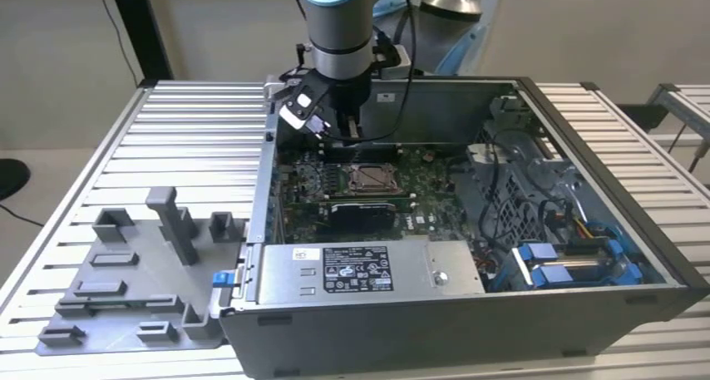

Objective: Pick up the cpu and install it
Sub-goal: 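Install the first cpu locking lever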

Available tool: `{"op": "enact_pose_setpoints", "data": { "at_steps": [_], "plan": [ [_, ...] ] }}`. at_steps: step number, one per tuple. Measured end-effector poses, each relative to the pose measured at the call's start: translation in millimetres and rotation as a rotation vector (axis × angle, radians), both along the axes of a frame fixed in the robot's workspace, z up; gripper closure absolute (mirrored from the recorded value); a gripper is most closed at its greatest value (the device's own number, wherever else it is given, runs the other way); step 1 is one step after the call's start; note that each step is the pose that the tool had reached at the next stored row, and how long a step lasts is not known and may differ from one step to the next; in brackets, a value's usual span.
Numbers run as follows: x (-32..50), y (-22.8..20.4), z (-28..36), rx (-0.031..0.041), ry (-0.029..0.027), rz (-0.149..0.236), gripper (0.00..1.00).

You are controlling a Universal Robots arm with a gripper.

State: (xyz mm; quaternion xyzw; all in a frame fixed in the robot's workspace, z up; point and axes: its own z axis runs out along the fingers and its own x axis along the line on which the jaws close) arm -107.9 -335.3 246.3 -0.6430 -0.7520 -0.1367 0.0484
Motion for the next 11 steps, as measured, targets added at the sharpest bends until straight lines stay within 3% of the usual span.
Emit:
{"op": "enact_pose_setpoints", "data": {
  "at_steps": [11],
  "plan": [
    [1.1, -4.0, -10.3, 0.0113, -0.0042, 0.005, 1.00]
  ]
}}
